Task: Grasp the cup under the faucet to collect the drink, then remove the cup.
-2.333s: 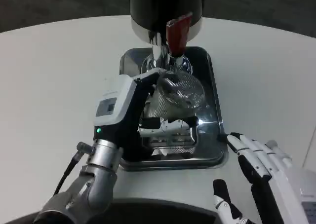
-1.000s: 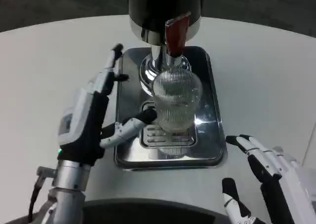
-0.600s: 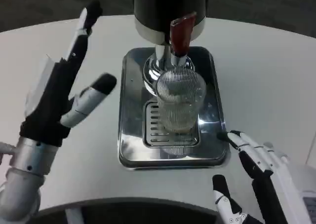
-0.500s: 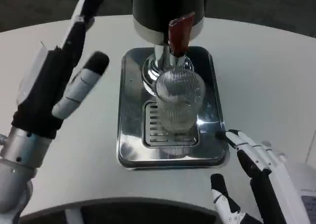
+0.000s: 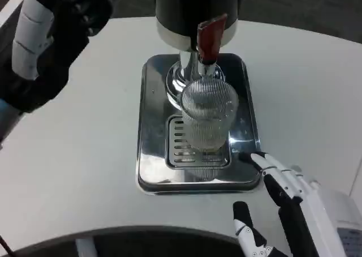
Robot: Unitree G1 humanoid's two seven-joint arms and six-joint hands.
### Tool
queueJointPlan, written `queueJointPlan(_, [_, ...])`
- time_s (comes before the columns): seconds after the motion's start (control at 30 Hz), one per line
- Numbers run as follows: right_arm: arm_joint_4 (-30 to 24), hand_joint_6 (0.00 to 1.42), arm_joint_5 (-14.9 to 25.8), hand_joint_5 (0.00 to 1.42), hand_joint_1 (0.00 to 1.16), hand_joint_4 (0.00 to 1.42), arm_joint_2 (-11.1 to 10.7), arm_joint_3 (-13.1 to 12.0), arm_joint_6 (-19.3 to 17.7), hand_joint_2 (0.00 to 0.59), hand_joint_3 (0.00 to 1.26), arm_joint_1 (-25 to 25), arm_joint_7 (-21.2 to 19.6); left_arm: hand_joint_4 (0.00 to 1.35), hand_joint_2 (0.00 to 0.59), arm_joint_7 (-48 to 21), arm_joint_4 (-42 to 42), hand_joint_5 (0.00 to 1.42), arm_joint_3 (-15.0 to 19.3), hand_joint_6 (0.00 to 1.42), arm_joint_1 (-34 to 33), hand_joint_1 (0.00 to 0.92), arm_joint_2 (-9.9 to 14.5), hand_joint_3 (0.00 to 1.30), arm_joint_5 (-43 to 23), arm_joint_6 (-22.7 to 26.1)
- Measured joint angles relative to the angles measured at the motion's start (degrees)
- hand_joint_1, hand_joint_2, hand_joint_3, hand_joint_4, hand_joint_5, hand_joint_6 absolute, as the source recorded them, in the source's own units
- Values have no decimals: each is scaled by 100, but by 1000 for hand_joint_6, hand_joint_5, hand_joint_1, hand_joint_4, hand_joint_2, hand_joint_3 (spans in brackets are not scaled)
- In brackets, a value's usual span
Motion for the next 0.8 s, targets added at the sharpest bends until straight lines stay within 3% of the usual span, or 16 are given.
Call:
queueJointPlan(0.13, [-2,200,-41,219,395,164,32,25,0,516,219,59,-48,0,89,-510,71,0,20,0,-424,0,-27,0,-464,852])
queueJointPlan(0.37, [-21,200,-54,220,394,164,80,59,0,516,219,138,-71,0,84,-891,214,0,1,0,-894,0,-202,0,-441,1448])
queueJointPlan(0.53, [-43,200,-53,223,393,164,143,63,1,516,219,152,-78,0,81,-917,575,0,-60,0,-1130,0,-333,0,163,1463])
queueJointPlan(0.8, [-47,200,-101,224,392,164,147,52,1,516,226,200,-105,0,81,-1118,1107,0,-99,0,-1306,0,-712,0,546,1270])
